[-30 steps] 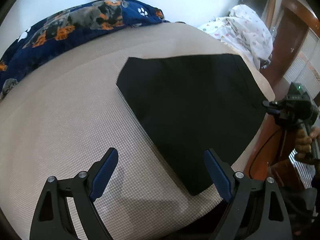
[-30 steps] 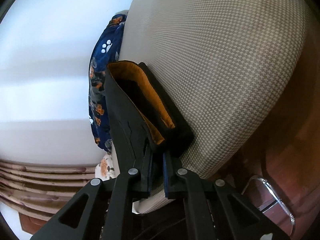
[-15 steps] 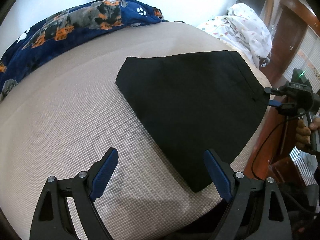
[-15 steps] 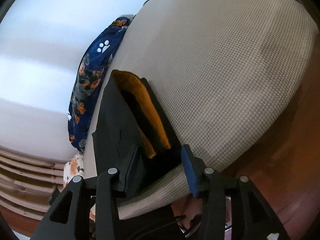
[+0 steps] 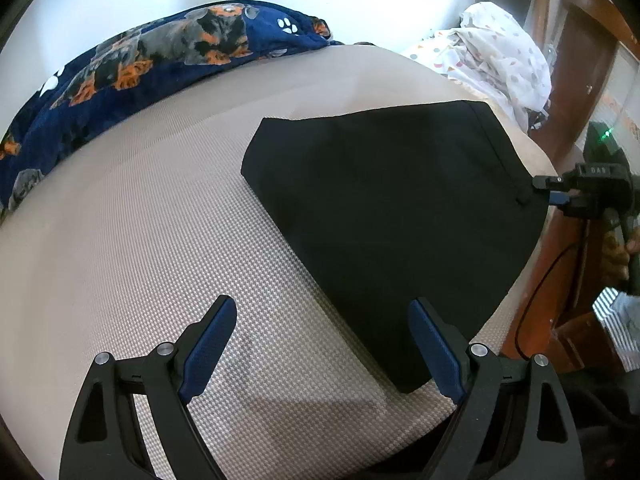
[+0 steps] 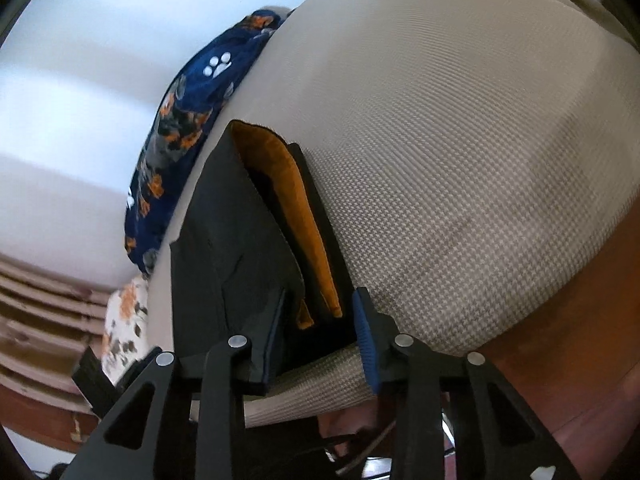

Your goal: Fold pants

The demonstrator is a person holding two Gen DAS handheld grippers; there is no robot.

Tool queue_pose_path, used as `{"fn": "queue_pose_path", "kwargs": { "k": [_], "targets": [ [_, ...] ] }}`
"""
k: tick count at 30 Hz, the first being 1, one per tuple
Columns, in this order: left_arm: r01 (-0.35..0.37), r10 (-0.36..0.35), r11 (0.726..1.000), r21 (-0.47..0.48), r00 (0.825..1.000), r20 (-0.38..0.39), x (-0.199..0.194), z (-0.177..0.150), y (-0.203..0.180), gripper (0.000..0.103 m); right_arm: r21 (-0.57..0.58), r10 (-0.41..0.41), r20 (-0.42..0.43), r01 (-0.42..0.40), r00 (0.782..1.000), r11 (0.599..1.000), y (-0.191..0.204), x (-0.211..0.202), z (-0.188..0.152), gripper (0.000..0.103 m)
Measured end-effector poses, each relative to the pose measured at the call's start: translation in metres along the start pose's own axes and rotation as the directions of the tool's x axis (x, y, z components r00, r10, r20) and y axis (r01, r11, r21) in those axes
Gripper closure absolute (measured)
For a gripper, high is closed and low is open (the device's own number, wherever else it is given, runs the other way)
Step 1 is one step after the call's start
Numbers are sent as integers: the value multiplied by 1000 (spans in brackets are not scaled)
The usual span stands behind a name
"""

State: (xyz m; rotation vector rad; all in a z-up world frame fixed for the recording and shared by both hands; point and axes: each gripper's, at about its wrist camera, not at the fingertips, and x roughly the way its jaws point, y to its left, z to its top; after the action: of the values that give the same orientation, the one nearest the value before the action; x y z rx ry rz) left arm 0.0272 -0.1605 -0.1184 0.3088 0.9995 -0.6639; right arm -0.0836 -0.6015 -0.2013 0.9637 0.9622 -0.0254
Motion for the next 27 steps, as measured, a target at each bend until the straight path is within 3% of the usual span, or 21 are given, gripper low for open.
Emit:
{"fn": "queue_pose_path", "kwargs": {
  "k": [5,16,27],
  "targets": [
    [-7,7,1000,11,1000,2,0,0,-1,16,-55,-38,-5,38,999,998,10,5,11,68],
    [-22,22,999,29,1000,-3,4,5,-4,16,-179,-78,-95,60,992,982,29,34,31,54],
    [-31,32,999,23,999,-33,13,6,-3,15,-203,-93,-126,66,988,977,32,40,43,50]
  ]
}}
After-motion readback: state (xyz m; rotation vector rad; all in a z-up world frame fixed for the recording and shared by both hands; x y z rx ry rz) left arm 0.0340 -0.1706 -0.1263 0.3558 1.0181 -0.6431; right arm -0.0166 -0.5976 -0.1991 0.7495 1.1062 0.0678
